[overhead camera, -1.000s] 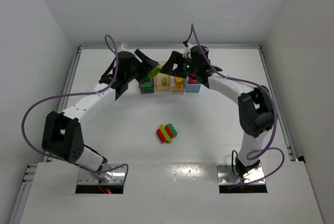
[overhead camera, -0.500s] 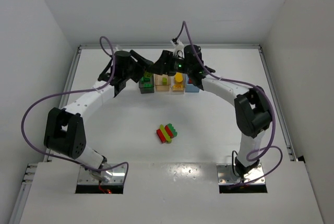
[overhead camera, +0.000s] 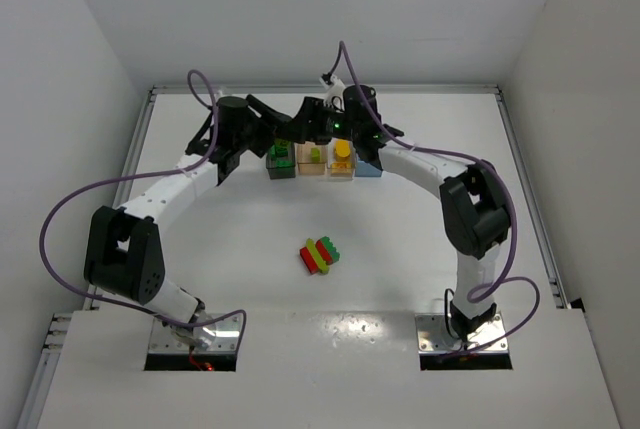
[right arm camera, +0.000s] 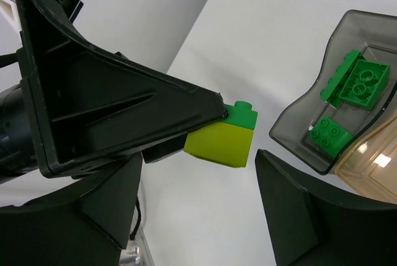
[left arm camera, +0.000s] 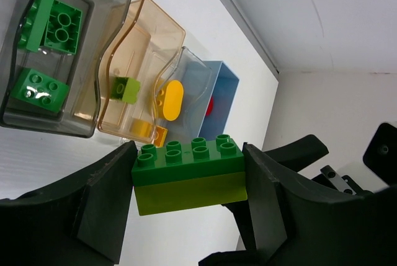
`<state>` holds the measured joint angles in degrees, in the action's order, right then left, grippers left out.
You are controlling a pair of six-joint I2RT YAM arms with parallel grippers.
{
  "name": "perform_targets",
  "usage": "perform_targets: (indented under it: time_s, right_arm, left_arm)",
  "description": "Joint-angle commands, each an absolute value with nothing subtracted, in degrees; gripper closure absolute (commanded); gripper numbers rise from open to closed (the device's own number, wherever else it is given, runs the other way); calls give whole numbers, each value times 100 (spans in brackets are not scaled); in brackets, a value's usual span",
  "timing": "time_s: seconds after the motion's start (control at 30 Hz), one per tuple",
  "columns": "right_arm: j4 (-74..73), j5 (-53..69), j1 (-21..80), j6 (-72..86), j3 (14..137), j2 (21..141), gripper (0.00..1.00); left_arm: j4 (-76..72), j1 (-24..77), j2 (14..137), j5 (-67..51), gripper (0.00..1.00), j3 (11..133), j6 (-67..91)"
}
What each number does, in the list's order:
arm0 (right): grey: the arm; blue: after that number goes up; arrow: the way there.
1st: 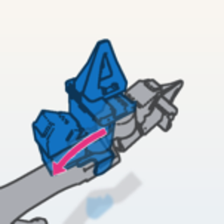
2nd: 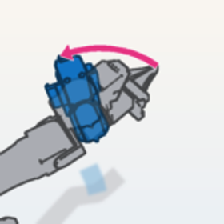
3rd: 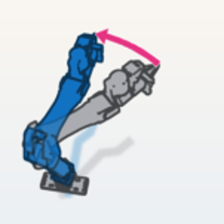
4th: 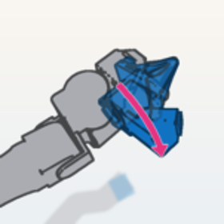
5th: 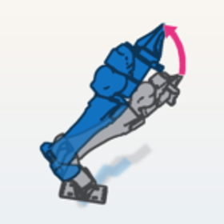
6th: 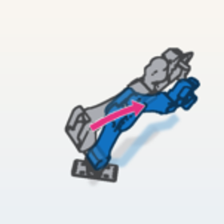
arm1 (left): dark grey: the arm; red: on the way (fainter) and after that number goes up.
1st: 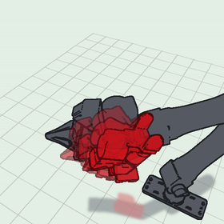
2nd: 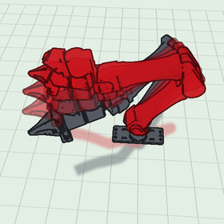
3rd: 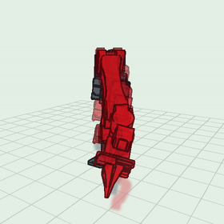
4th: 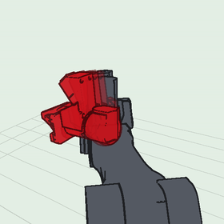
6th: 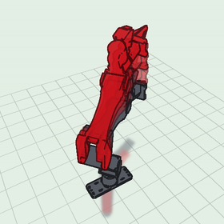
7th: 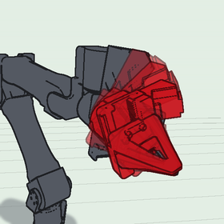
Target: Sort the legos into containers by color
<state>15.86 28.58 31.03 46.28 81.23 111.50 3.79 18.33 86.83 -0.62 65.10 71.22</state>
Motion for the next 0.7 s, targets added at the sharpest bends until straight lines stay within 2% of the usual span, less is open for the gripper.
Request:
perform_targets:
  time_s: [0.0, 0.07, 0.23, 0.33, 0.37, 0.47, 0.67]
  right_arm:
    - [1819, 2567, 3146, 4518, 8350, 11171, 28]
    - [1819, 2514, 3146, 4518, 8350, 11171, 39]
    - [1934, 2461, 3146, 4465, 8490, 11346, 56]
    - [1934, 2461, 3146, 4395, 8490, 11347, 71]
    - [1934, 2461, 3146, 4325, 8490, 11347, 81]
    - [1934, 2461, 3094, 4193, 8429, 11286, 96]
    - [1986, 2821, 3042, 3667, 7648, 10627, 100]
  left_arm:
    - [220, 1837, 8535, -299, 100, 6636, 7189]
    - [220, 1837, 8534, -369, 100, 6584, 7189]
    - [220, 1837, 8429, -431, 100, 6530, 7189]
    - [220, 1837, 8377, -483, 100, 6478, 7189]
    - [220, 1837, 8376, -483, 100, 6478, 7137]
    - [220, 1837, 8324, -422, 100, 6478, 7137]
    - [106, 1539, 8271, -237, 100, 6372, 7022]
